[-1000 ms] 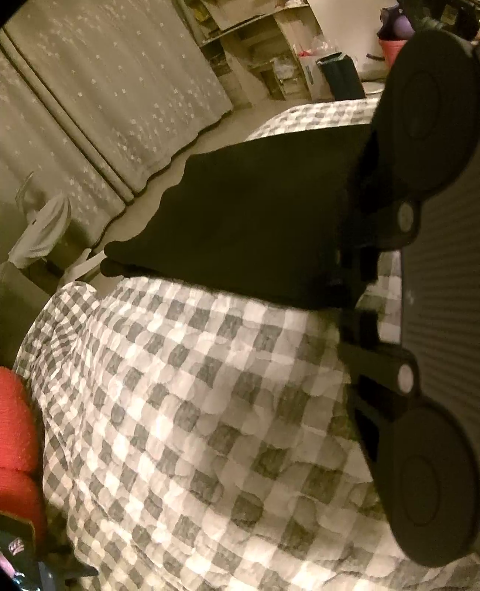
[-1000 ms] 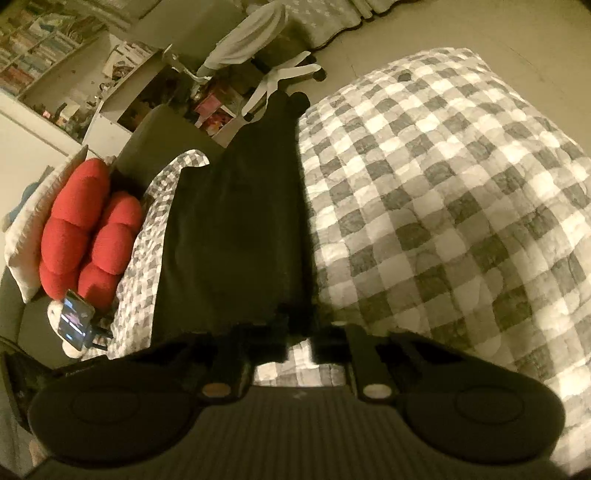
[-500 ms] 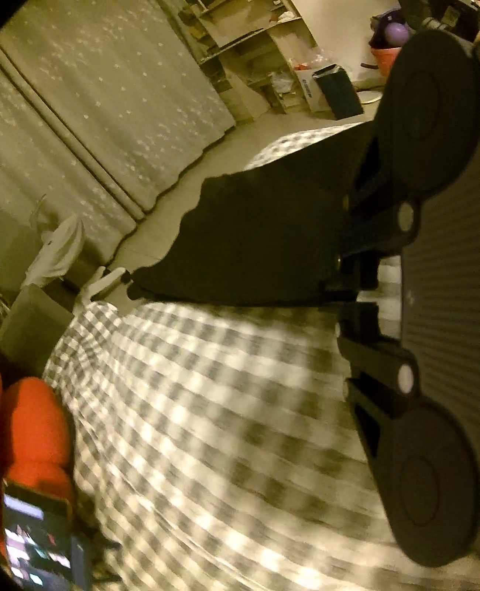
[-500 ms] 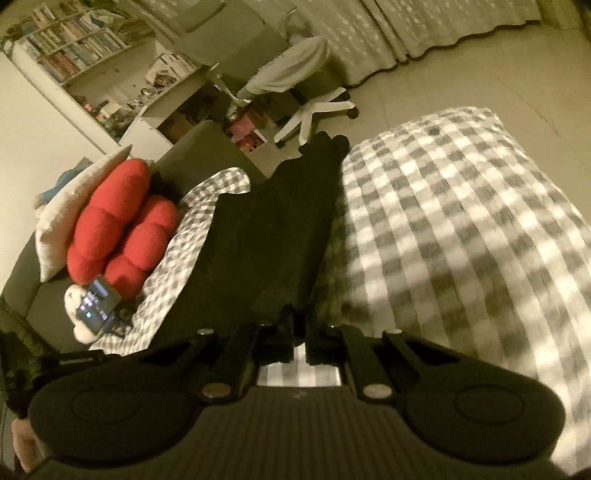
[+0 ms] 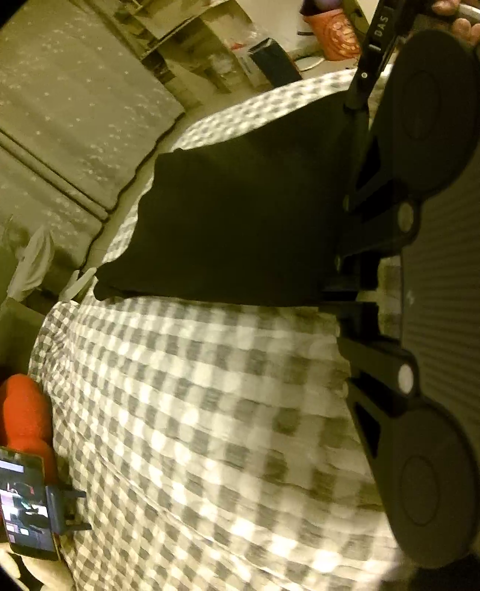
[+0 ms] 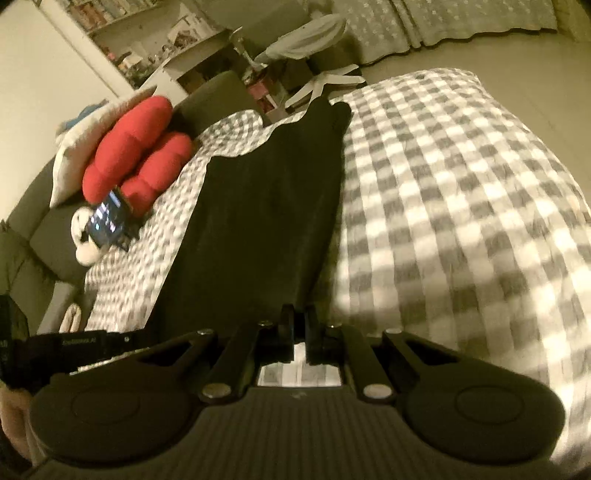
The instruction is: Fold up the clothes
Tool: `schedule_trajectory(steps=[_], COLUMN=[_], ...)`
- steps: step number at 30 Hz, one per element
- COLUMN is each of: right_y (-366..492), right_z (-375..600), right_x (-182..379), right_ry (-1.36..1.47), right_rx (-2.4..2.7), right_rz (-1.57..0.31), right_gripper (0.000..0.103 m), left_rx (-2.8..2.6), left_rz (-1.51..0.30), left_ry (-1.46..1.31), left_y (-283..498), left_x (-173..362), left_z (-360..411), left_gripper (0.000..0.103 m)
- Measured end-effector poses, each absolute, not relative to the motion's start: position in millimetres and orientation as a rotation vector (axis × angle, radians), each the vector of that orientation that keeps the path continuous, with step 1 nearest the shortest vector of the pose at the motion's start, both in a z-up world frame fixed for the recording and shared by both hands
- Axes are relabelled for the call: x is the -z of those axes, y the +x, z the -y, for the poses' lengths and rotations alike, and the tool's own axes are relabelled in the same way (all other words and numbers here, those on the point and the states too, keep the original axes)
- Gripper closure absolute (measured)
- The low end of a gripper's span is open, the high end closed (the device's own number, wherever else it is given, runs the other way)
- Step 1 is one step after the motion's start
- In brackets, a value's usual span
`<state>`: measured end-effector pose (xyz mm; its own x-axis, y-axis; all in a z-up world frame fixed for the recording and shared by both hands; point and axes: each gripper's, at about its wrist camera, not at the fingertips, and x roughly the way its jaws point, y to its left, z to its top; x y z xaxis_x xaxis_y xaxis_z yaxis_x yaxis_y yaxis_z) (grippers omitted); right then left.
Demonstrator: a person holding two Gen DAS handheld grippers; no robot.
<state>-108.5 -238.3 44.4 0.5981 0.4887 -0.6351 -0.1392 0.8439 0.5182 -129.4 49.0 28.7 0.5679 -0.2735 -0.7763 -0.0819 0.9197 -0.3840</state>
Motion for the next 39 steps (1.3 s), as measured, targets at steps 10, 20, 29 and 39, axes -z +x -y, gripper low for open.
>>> schedule_trajectory(steps=[10, 20, 29, 39], right_y=[-104, -18, 65, 99], right_z=[227, 233, 221, 213], right_x=[-54, -100, -70, -63], right_ry=[0.243, 0.139, 0.068, -0.054], right_rx=[-0.358, -0.362, -0.356, -0.405], right_rz=[-0.862, -0.710, -0.733, -0.657], right_gripper=[0.089, 0.061, 0.061, 0.061], left_rx=[0.136, 0.112, 0.080, 0.203], left_rz=[-0.993, -0.869, -0.846, -0.808], left_ry=[-0.562, -0.475, -0.361, -0.165], left_y=[-114, -15, 63, 105], left_x=[-40, -87, -68, -51], left_z=[-84, -71, -53, -34], left_gripper=[0.096, 0.071, 0.073, 0.083])
